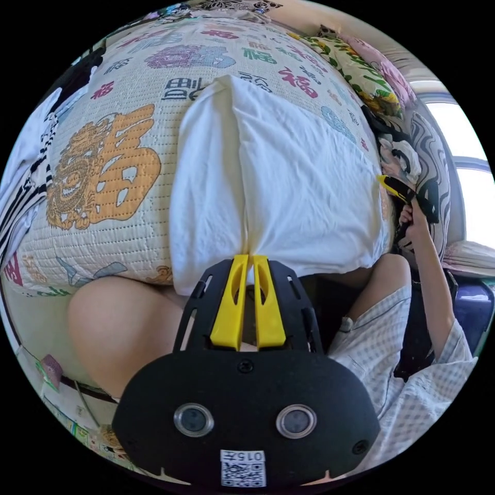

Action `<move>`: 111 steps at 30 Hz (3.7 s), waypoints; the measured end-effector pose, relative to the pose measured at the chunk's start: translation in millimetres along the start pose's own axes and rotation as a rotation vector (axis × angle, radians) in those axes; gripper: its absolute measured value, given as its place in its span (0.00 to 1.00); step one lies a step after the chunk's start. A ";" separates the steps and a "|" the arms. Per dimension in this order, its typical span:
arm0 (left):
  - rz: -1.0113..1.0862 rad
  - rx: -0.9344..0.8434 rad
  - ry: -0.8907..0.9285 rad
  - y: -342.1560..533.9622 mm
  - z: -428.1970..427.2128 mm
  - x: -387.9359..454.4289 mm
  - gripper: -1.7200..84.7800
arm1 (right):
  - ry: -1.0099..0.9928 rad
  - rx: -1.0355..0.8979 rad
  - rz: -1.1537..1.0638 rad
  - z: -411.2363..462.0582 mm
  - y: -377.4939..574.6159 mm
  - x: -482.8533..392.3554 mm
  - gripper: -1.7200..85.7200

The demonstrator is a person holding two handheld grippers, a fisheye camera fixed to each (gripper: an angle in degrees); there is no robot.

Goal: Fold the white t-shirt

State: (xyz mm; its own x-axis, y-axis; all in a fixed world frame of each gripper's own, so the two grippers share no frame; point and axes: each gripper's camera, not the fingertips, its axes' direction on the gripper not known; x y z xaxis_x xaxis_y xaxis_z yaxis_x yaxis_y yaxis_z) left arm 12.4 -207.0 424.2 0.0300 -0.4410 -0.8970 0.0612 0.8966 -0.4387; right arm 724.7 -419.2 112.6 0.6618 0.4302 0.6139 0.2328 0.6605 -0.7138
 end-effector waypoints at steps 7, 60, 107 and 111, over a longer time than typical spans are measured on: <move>0.029 -0.073 0.001 -13.7 13.3 0.9 0.04 | -0.126 0.006 0.020 6.8 -3.2 49.5 0.02; 0.632 -0.020 -0.023 -284.8 282.7 454.1 0.12 | -0.083 -0.086 -0.018 33.4 141.6 62.4 0.10; 0.137 0.199 0.478 -312.4 15.0 -21.5 0.01 | -0.344 -0.221 -0.529 116.2 96.6 -324.5 0.02; 0.031 0.207 0.532 -300.3 22.0 -79.7 0.02 | -0.300 -0.329 -0.526 158.9 89.6 -357.9 0.02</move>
State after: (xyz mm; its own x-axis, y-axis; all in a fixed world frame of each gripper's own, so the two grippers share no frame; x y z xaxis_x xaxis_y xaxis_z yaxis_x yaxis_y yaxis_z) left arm 13.5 -442.0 628.6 -0.4681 -0.2848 -0.8365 0.2642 0.8582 -0.4400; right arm 395.5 -416.2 -117.5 0.1866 0.2871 0.9395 0.7044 0.6276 -0.3317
